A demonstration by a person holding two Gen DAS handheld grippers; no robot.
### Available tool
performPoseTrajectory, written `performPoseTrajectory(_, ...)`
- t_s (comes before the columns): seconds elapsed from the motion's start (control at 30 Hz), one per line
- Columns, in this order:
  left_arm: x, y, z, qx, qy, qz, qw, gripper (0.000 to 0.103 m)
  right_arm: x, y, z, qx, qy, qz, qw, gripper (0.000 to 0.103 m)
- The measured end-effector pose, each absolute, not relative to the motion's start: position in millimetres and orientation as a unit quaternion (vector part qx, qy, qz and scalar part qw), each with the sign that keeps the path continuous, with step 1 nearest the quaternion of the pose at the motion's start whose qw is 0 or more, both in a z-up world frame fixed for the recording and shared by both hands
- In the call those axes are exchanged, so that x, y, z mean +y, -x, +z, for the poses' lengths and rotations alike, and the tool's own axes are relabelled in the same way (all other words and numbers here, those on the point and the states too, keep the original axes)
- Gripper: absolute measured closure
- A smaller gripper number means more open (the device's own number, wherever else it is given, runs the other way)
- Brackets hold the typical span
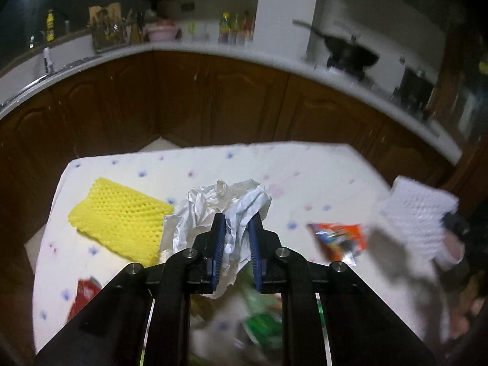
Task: Collect trash
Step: 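Carry the tissue and foam net over the bin with both tools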
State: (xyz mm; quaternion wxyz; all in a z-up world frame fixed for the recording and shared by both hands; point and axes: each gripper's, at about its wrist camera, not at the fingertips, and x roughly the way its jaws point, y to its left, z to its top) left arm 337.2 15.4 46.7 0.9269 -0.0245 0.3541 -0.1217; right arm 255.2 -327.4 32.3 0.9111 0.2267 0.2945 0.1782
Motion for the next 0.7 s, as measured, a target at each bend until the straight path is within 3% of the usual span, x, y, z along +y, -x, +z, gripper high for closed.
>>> performPoseTrajectory(0.23, -15.0, -270.0, 64.2, 0.317, 0.085, -0.175, 0.928, 0.089, -339.7, -206.8, 39.3, 0.261, -0.198, 0.144, 0.934, 0.098)
performPoseTrajectory(0.7, -115.9, -219.3, 51.4, 0.344, 0.069, -0.263, 0.899, 0.089, -400.2, -130.4, 30.7, 0.251, -0.207, 0.076, 0.942, 0.098)
